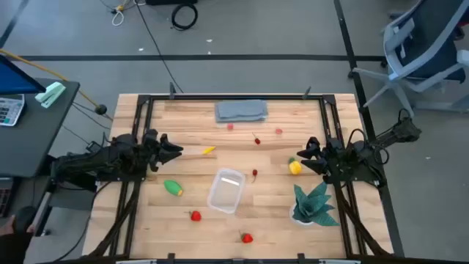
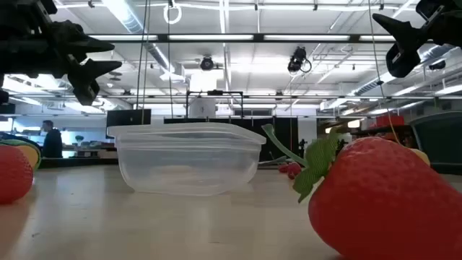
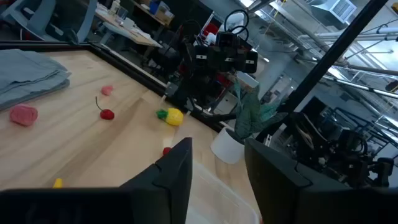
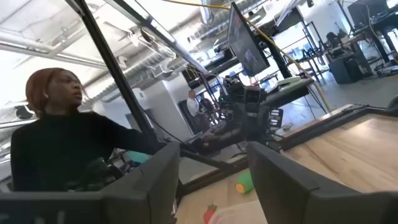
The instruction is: Pick and placing Produce into tupperware
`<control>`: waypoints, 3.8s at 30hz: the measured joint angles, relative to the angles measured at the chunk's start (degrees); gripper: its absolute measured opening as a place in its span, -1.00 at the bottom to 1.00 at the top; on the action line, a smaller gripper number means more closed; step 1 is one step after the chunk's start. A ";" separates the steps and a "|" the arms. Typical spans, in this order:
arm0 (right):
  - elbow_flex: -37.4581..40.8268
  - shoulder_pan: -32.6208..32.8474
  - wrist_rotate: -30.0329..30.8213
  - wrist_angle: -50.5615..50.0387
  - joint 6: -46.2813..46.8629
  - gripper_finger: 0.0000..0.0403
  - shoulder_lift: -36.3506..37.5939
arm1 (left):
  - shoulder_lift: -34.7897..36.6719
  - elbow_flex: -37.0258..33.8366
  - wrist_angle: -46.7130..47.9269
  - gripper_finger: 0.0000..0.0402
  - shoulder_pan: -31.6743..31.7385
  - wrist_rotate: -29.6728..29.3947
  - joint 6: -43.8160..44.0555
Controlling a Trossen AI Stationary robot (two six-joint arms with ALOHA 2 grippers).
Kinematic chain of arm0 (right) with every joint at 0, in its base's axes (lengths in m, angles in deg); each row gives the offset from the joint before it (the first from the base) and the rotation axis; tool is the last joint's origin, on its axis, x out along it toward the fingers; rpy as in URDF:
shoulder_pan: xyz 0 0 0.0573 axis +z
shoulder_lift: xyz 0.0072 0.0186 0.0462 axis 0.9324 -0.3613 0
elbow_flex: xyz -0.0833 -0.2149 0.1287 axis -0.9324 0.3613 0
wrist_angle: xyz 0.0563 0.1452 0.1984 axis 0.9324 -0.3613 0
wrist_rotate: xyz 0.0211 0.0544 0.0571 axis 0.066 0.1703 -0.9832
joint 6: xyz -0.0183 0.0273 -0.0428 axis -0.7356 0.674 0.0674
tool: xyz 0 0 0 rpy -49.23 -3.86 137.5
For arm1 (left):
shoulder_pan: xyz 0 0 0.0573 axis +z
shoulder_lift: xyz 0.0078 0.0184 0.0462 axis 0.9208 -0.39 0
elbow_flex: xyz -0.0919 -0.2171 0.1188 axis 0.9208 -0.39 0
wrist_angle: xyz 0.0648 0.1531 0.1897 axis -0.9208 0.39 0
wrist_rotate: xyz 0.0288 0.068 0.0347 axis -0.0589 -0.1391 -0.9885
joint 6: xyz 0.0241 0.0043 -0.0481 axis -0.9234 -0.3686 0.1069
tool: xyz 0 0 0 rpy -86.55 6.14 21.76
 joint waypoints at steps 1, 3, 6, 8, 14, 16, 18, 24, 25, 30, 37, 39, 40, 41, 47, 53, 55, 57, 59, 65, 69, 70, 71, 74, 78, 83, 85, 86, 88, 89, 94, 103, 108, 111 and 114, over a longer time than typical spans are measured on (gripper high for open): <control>0.00 0.02 0.00 0.00 0.00 -0.01 0.00 | 0.00 0.00 -0.01 -0.25 0.02 0.00 0.00; 0.00 0.01 0.00 0.01 0.02 -0.01 0.00 | 0.02 0.00 -0.01 -0.26 0.00 0.00 0.00; 0.00 0.01 0.00 0.01 0.01 -0.01 0.01 | 0.01 0.00 0.00 -0.25 0.01 0.01 -0.01; 0.00 0.00 0.00 0.00 0.02 -0.01 0.02 | 0.02 0.00 -0.02 -0.24 0.02 0.00 0.00; 0.00 0.02 0.00 0.02 0.00 -0.01 0.00 | 0.01 -0.02 0.00 -0.22 0.00 0.00 0.00; 0.00 0.00 0.00 0.00 0.02 -0.01 0.00 | 0.00 0.00 0.00 -0.23 0.00 0.00 -0.02; 0.00 0.01 0.00 0.00 0.02 -0.01 0.00 | 0.02 0.00 -0.01 -0.24 0.00 0.00 0.00; 0.00 0.02 0.00 0.02 0.02 -0.01 0.00 | 0.00 0.00 0.00 -0.26 0.00 0.00 0.00; 0.00 0.00 0.00 0.01 0.01 -0.01 0.00 | 0.00 -0.02 -0.01 -0.25 0.01 0.00 0.00; 0.00 0.02 0.00 0.01 0.02 -0.01 0.01 | 0.00 0.00 -0.01 -0.22 0.01 0.00 -0.02; 0.00 0.00 0.00 0.02 0.02 -0.01 0.00 | 0.00 -0.01 -0.02 -0.24 0.00 0.00 -0.05; 0.00 0.02 0.00 0.01 0.02 -0.01 0.01 | 0.00 -0.01 0.00 -0.25 0.02 -0.05 -3.98; 0.00 0.00 0.00 0.00 0.00 -0.01 0.02 | 0.01 0.00 -0.02 -0.26 0.02 -0.09 -6.92; 0.00 0.00 0.00 0.01 0.02 -0.01 0.01 | 0.00 -0.02 -0.02 -0.26 0.02 -0.09 -9.69; 0.00 0.01 0.00 0.01 0.00 -0.01 0.00 | 0.01 -0.01 -0.05 -0.26 0.02 -0.22 -18.03; 0.00 0.00 0.00 0.01 0.00 -0.01 0.01 | 0.00 -0.06 -0.73 -0.22 0.02 -0.55 -18.03; 0.00 0.01 0.00 0.02 0.01 -0.01 0.01 | 0.01 -0.06 -2.03 -0.22 0.02 -0.71 -19.75; 0.00 0.01 0.00 0.02 0.01 -0.01 0.02 | 0.00 -0.06 -3.49 -0.22 0.02 -1.00 -22.16; 0.00 0.00 0.00 0.02 0.02 -0.01 0.00 | 0.02 -0.06 -6.54 -0.23 0.02 -1.00 -19.87; 0.00 0.02 0.00 0.02 0.00 -0.01 0.01 | 0.02 -0.06 -14.75 -0.23 0.02 -1.10 -3.90; 0.00 0.02 0.00 0.02 0.00 -0.01 0.02 | 0.02 -0.06 -22.08 -0.21 0.02 -1.10 4.11; 0.00 0.02 0.00 0.02 0.02 -0.01 0.00 | 0.02 -0.06 -23.35 -0.22 0.02 -1.10 4.86; 0.00 0.00 0.00 0.02 0.01 -0.01 0.00 | 0.02 -0.06 -24.50 -0.22 0.02 -1.09 5.60; 0.00 0.01 0.04 0.02 -0.83 -0.01 0.00 | 0.02 -0.04 -26.64 -0.24 0.02 -1.09 7.80; 0.00 0.00 0.12 0.18 -1.97 -0.01 0.00 | 0.02 -0.05 -26.59 -0.27 0.02 -1.70 9.63; -0.33 -0.04 0.84 0.52 -0.20 -0.01 0.00 | 0.02 0.24 -26.84 -0.28 0.00 -2.14 14.01; -1.14 -0.04 0.84 0.93 0.42 -0.01 0.01 | 0.02 0.28 -26.97 -0.27 0.00 -2.66 13.53; -1.39 -0.04 0.83 1.13 0.55 -0.01 0.07 | -0.06 0.30 -26.82 -0.27 -0.02 -3.87 13.56; -1.75 0.02 0.83 0.68 2.33 -0.01 0.02 | -0.37 0.33 -26.76 -0.28 0.00 -7.24 13.87; -1.85 0.00 0.83 0.70 4.30 -0.01 0.00 | -0.45 0.34 -26.63 -0.29 0.00 -8.56 13.86; -2.14 0.00 1.20 0.71 12.42 -0.01 0.00 | -2.77 0.40 -26.29 -0.28 -0.03 -9.73 16.81; -7.40 -2.34 9.57 0.61 11.33 -0.01 -1.48 | -13.95 13.49 -21.43 -0.29 -0.05 -8.26 5.89; -20.20 -4.88 5.51 -8.10 4.53 0.03 -7.14 | -23.08 34.03 2.49 -0.24 -0.07 -5.29 -5.81; -30.73 -6.10 4.02 -23.53 2.67 0.10 -12.93 | -29.83 47.98 23.80 -0.20 -0.05 -5.25 -12.10; -41.54 -7.50 4.05 -43.04 3.08 0.19 -20.06 | -37.44 60.37 42.00 -0.16 -0.05 -5.27 -15.17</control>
